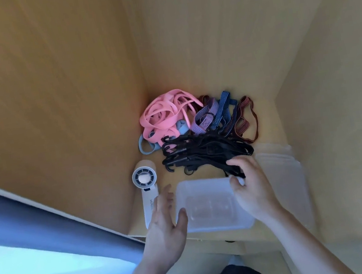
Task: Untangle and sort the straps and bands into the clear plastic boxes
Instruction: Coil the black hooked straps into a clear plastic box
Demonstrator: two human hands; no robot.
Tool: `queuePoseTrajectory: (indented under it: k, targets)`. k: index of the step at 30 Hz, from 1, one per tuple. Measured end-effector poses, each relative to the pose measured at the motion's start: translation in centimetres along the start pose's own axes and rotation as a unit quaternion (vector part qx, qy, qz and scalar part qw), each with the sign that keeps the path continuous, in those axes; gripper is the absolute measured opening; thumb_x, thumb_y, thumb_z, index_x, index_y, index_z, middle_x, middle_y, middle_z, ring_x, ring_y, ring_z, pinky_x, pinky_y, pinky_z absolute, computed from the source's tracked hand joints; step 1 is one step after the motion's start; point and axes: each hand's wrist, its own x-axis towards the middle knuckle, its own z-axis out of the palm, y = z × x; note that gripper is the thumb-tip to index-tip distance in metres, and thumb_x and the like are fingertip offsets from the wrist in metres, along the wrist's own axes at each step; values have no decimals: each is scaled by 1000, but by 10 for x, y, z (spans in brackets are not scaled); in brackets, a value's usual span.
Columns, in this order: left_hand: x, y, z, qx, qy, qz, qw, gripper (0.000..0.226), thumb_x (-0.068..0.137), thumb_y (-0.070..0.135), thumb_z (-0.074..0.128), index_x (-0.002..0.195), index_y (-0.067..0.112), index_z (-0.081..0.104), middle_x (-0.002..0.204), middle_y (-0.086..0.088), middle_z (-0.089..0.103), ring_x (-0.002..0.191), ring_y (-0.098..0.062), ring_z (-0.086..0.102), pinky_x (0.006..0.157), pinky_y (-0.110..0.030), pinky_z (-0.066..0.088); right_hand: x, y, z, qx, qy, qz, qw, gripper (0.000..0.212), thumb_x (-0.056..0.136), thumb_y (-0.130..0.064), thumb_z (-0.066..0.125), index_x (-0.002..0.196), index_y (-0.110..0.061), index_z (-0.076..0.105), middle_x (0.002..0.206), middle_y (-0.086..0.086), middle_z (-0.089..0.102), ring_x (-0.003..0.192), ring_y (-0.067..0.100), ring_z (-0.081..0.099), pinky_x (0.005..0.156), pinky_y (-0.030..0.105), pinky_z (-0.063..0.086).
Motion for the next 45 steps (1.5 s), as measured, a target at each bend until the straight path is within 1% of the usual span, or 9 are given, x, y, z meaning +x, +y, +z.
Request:
queuePoseTrajectory:
  k: [3,7,12,15,20,29,37,42,45]
  targets:
    - [1,7,0,-13,32,1,999,51,97,16,57,143,30,38,129,12,49,123,-1,48,106,-34,42,27,-16,8,-62,-34,-97,993,25,90,-4,60,110,-18,69,115,-9,56,112,12,51,97,28,45]
    - [-4,17,-1,-13,57,13,998,48,96,16,56,141,26,42,131,14,48,127,-1,46,106,-33,42,66,-45,38,-180,-91,-210,957,29,88,-17,67,117,-17,69,122,-3,57,117,22,49,102,38,42]
    - [-18,21,-10,-17,83,1,996,39,93,27,52,131,30,52,128,16,54,120,-4,54,99,-29,48,108,-63,71,-240,-168,-220,930,46,91,-44,62,131,-20,60,141,-4,52,133,25,40,114,44,29]
    - [-30,17,-18,-28,105,-17,994,34,90,23,53,121,37,57,121,23,56,117,-3,56,95,-23,48,131,-65,72,-264,-120,-217,932,38,93,-39,61,126,-19,60,133,-3,57,129,25,45,110,46,33]
    - [-40,11,-24,-48,137,-46,988,32,89,14,53,113,33,62,114,23,59,108,-8,60,93,-19,47,149,-49,66,-378,-174,-185,890,40,87,-20,66,126,-19,57,126,2,59,124,26,46,104,45,36]
    - [-10,26,-29,-64,90,-48,993,37,93,1,53,101,34,66,108,27,60,100,-2,63,81,-18,49,146,-42,13,-84,-95,-119,985,28,93,-5,58,111,-22,71,98,-8,74,91,17,68,85,38,56]
    - [58,66,-16,-90,1,0,996,29,79,21,46,96,27,69,94,14,72,90,-1,65,76,-11,47,136,-76,-73,118,-47,-71,989,31,97,1,59,105,-27,69,90,-15,72,80,-7,68,81,14,54]
    - [109,92,16,-78,-75,48,993,25,89,4,55,102,20,69,100,3,70,94,-9,65,84,-18,50,119,-105,-120,215,-28,-64,974,26,94,3,63,113,-14,69,100,-1,77,92,7,74,82,20,57]
    - [130,114,39,-66,-105,67,990,39,89,18,73,126,19,62,118,5,63,109,-10,60,98,-23,48,115,-125,-144,250,4,-83,965,28,91,5,66,108,-16,71,97,-2,78,96,12,74,86,25,58]
